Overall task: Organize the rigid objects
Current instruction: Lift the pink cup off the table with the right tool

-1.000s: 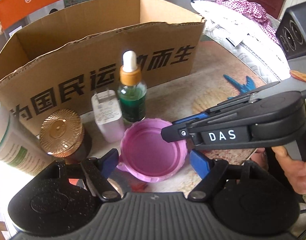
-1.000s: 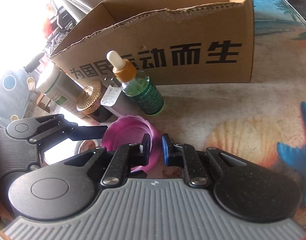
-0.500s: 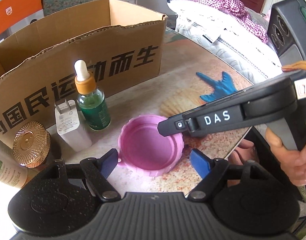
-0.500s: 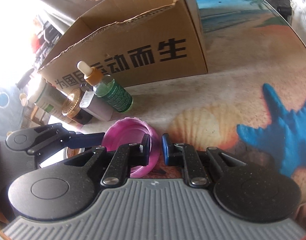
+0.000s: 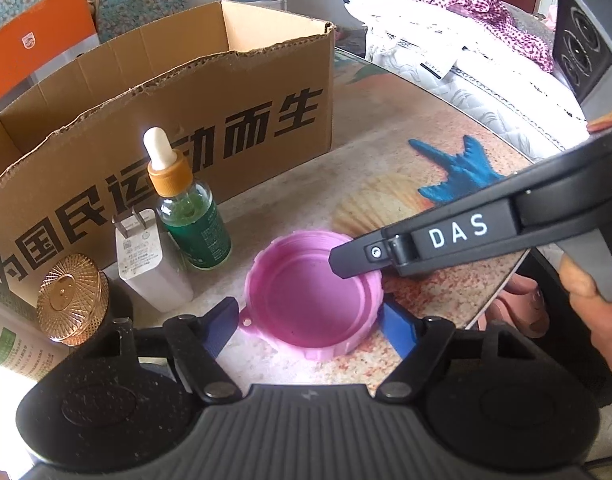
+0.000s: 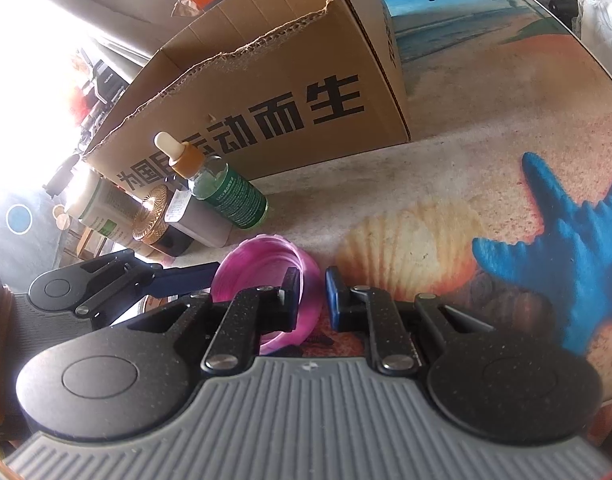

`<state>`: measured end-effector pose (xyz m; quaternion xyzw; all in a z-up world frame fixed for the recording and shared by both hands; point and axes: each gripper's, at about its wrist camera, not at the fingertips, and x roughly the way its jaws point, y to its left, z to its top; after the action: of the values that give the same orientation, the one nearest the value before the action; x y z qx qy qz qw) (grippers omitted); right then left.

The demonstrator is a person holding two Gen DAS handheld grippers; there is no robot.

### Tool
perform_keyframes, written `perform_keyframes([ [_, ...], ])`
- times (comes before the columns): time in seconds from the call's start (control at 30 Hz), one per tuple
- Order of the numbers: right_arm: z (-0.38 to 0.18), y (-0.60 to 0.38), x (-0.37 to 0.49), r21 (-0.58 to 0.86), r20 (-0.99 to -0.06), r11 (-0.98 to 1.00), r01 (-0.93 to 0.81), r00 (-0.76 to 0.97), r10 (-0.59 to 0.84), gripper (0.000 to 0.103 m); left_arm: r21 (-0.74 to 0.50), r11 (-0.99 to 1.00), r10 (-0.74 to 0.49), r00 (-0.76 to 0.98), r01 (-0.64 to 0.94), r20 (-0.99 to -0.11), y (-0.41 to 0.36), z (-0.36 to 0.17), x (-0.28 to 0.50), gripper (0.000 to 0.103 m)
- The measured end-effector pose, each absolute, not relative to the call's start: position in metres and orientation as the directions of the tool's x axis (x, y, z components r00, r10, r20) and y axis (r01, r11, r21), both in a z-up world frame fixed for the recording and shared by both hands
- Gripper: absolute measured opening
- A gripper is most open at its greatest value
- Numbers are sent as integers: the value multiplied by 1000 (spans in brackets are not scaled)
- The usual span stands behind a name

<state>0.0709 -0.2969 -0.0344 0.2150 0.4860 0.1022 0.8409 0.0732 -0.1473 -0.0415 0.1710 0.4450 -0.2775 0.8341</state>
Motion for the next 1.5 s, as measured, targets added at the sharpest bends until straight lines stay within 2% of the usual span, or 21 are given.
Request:
perform_keyframes([
  [0.27, -31, -301, 66, 449, -778, 892, 44, 510, 367, 14, 35, 772, -332, 450, 635, -829, -151, -40, 66, 73],
  [0.53, -33, -304, 65, 457, -778, 888, 46, 504, 375, 15, 45, 779, -302, 436, 626, -848, -156, -42, 70, 78],
  [0.87, -32, -305, 66, 441, -789, 896, 51, 498, 361, 15, -1, 802, -300, 401, 598, -865, -146, -46, 74, 82],
  [1.1, -32, -301, 69, 429, -795, 902, 42, 492, 355, 15, 18, 787, -307, 417, 616, -856, -152, -46, 73, 79],
  [1.5, -29, -293, 70, 386, -799, 922, 26, 508, 321, 15, 19, 797, -299, 422, 603, -856, -155, -45, 75, 79],
])
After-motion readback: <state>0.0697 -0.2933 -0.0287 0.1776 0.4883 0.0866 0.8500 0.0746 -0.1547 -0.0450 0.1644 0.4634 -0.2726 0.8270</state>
